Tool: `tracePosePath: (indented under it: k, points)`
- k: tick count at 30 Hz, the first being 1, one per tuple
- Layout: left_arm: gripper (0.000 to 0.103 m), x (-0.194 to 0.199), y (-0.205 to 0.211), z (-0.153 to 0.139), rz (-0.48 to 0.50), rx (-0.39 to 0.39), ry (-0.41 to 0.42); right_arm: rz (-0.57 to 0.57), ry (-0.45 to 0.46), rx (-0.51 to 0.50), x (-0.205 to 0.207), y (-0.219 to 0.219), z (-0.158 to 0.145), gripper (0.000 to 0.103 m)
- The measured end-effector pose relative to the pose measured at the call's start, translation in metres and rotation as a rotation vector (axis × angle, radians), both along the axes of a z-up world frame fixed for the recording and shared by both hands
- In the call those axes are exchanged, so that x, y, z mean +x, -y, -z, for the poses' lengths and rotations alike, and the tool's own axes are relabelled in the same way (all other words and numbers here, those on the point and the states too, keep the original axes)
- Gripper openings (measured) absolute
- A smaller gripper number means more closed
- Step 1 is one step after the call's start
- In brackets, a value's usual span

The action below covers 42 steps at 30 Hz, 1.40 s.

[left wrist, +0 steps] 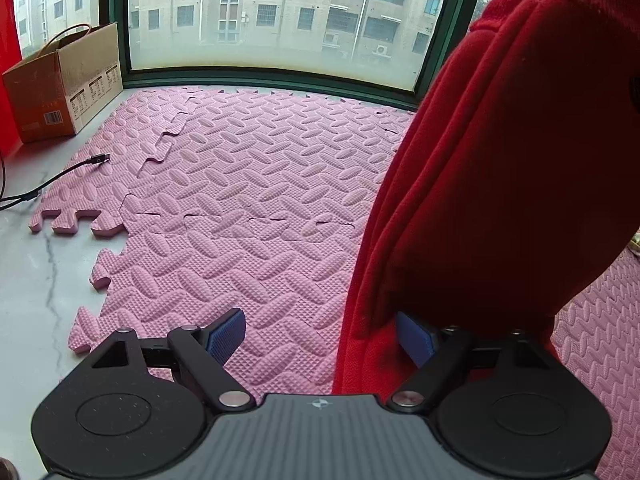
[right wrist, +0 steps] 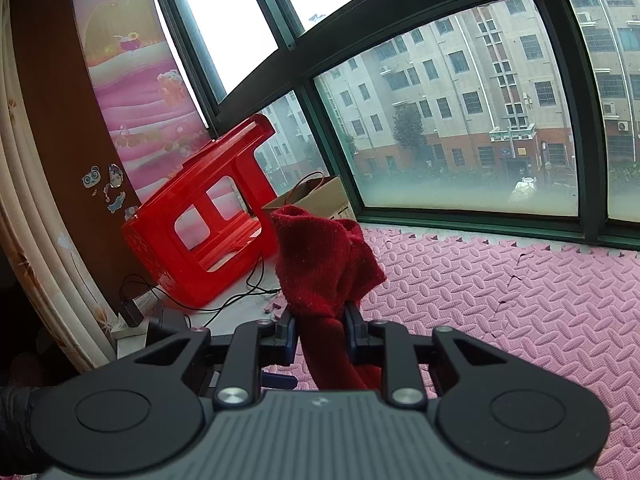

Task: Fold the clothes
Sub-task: 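Lift the cuffs with the right gripper and fold them over toward the waist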

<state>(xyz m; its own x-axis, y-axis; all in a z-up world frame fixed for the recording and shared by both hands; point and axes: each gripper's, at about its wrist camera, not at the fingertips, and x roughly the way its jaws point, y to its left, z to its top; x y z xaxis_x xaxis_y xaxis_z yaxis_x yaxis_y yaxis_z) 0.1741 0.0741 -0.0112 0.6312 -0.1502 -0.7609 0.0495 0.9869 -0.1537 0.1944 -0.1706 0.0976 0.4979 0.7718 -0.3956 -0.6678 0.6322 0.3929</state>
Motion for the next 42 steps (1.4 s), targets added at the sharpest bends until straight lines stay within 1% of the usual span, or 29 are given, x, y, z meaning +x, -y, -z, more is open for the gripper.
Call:
tracePosePath:
  k: [6,8,11,13,17,20,25,27,34,39,41,42]
  points:
    - [0.084,-0.001,-0.002,-0.002,0.000,-0.013,0.005,-0.001,-0.002,-0.008,-0.001,-0.001,-0.001,0.022]
    - [0.084,0.001,0.000,0.005,0.009,0.020,-0.014,-0.010,0.002,-0.012,-0.003,-0.003,-0.003,0.022]
    - [0.087,0.002,-0.007,0.014,-0.022,0.005,-0.050,-0.021,0.012,-0.022,-0.011,-0.006,-0.006,0.022]
    - [0.085,-0.004,-0.011,0.009,-0.032,-0.018,-0.036,-0.033,0.023,-0.037,-0.018,-0.008,-0.008,0.022]
    - [0.085,-0.023,-0.023,-0.008,-0.058,-0.015,0.013,-0.054,0.049,-0.059,-0.034,-0.010,-0.012,0.022]
    - [0.086,-0.042,-0.044,-0.022,-0.118,-0.026,0.040,-0.078,0.065,-0.076,-0.051,-0.012,-0.013,0.022]
    - [0.087,-0.078,-0.078,-0.036,-0.196,-0.035,0.070,-0.130,0.105,-0.117,-0.086,-0.021,-0.008,0.022]
    - [0.087,-0.093,-0.088,-0.036,-0.223,-0.039,0.066,-0.158,0.131,-0.143,-0.104,-0.027,-0.004,0.022]
    - [0.087,-0.136,-0.110,-0.026,-0.272,-0.056,0.047,-0.254,0.232,-0.231,-0.161,-0.045,0.018,0.022]
    - [0.087,-0.158,-0.119,-0.021,-0.296,-0.076,0.039,-0.340,0.317,-0.282,-0.194,-0.049,0.029,0.022]
    - [0.087,-0.165,-0.121,-0.019,-0.304,-0.080,0.034,-0.359,0.328,-0.300,-0.201,-0.050,0.034,0.023]
    - [0.087,-0.167,-0.122,-0.018,-0.308,-0.082,0.031,-0.373,0.337,-0.327,-0.208,-0.051,0.039,0.023]
